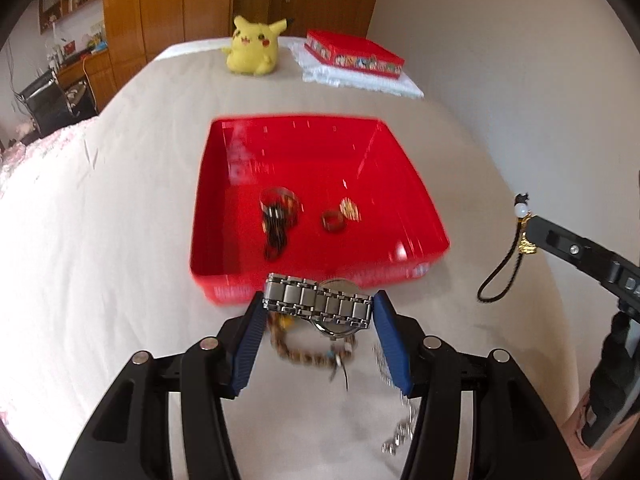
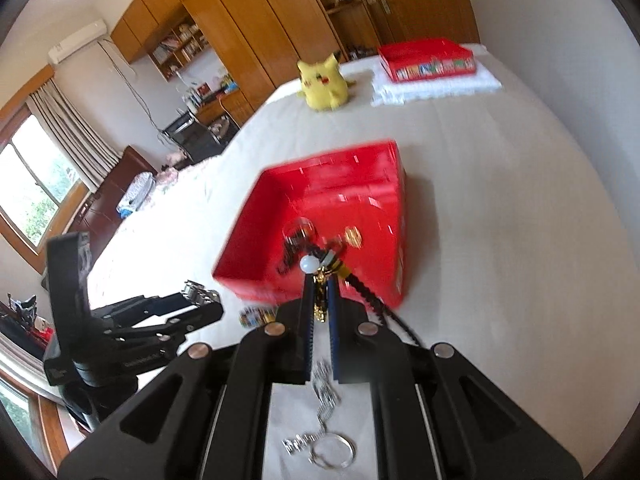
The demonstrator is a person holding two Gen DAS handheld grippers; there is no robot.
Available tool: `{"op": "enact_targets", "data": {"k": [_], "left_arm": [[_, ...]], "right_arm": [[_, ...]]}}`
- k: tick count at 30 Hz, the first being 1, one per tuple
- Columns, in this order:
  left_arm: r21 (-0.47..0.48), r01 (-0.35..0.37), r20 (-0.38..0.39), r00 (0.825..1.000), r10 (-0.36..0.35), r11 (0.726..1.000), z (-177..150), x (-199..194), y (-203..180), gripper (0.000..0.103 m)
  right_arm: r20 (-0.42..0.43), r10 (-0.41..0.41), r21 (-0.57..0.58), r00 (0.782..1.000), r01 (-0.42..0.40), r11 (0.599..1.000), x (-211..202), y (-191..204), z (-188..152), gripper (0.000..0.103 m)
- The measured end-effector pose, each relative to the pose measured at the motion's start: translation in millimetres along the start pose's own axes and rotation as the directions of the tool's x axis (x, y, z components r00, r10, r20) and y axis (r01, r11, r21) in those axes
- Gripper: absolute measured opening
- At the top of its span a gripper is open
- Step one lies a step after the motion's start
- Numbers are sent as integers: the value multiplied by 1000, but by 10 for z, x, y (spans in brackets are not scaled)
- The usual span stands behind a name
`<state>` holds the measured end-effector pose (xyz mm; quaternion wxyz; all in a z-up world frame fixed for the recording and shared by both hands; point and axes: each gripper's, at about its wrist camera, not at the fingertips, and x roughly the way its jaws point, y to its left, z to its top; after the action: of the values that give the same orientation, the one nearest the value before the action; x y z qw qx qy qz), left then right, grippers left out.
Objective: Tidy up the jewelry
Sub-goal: 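Carry the silver watch and gold charm into the red tray and open both tools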
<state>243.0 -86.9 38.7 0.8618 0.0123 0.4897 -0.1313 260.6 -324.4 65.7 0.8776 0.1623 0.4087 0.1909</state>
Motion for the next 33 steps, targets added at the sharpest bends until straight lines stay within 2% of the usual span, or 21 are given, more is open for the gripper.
{"op": "enact_targets", "data": {"k": [5,9,14,20,24,33], "left_arm": [[-32,-26,-15,1000,25,999,407,247,134,55],[-62,-37,-59,998,33,997,603,602,275,55],[-79,-70,-114,992,61,994,715,1049,422,55],[-74,-90,-154,985,78,993,729,1368,475,55],[-75,-101,-168,982,88,992,744,1460,495,56],[-75,-86,-117,990,77,993,679,1152,495,59]], "right_arm": [[41,13,-25,999,-12,1000,142,129,441,5],[-1,19,-18,1000,-19,1000,536,102,629,5],[-104,-26,-9,994,25,1000,1267,-46,595,5],[-191,-103,-20,976,101,995,1779,-227,435,5],[-218,-144,-45,965,138,989,1885,-230,369,9],[-184,-112,-26,977,109,994,1612,-251,270,9]]}}
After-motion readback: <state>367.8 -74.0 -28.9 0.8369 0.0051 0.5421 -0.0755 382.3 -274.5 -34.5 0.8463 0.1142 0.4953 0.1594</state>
